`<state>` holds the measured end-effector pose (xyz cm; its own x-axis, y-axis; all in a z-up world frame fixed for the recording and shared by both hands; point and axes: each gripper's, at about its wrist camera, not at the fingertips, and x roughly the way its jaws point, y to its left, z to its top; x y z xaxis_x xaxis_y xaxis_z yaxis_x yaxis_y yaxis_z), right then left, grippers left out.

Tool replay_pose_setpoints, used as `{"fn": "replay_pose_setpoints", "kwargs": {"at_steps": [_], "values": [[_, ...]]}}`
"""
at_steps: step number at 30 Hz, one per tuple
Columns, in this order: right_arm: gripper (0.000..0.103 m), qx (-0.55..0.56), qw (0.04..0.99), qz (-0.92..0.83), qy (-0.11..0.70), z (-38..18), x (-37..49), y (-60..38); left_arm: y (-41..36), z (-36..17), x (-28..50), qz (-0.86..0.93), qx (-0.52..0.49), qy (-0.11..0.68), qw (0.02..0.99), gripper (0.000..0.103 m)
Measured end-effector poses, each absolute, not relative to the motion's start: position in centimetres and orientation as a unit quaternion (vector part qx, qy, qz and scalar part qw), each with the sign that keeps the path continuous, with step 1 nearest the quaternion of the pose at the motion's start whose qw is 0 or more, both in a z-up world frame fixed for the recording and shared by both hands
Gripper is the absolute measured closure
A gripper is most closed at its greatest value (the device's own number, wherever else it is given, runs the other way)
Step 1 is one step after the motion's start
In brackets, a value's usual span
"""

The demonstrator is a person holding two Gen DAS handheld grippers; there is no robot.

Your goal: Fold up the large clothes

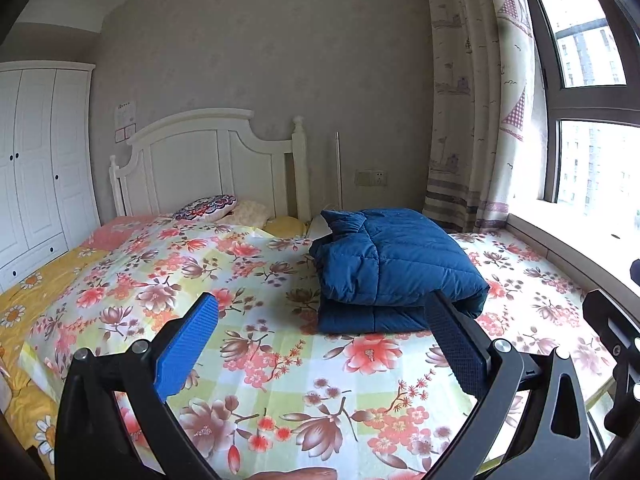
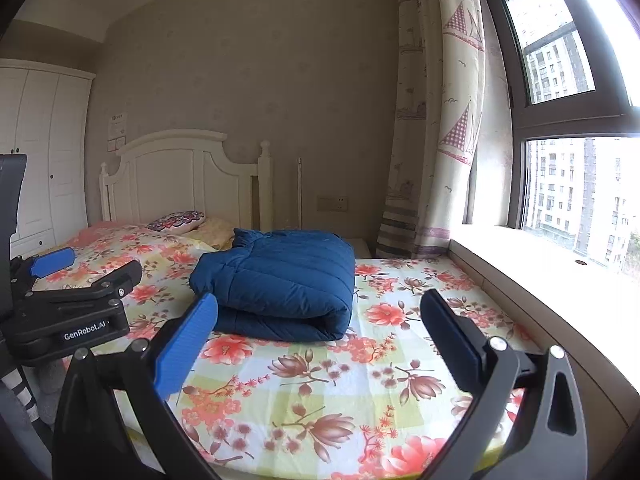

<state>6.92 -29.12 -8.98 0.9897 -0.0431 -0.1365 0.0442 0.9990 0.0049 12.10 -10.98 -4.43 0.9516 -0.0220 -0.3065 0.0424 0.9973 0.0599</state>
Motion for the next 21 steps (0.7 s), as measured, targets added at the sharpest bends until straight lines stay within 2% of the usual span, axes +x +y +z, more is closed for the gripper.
{"fn": "replay_pose_setpoints", "kwargs": {"at_steps": [21], "values": [[0.002,0.009,0.998,-0.015,0.068,-9.20,6.80,-29.15,-11.24,-4.57,11.57,-0.022,0.036,0.156,0.987,0.004]]}}
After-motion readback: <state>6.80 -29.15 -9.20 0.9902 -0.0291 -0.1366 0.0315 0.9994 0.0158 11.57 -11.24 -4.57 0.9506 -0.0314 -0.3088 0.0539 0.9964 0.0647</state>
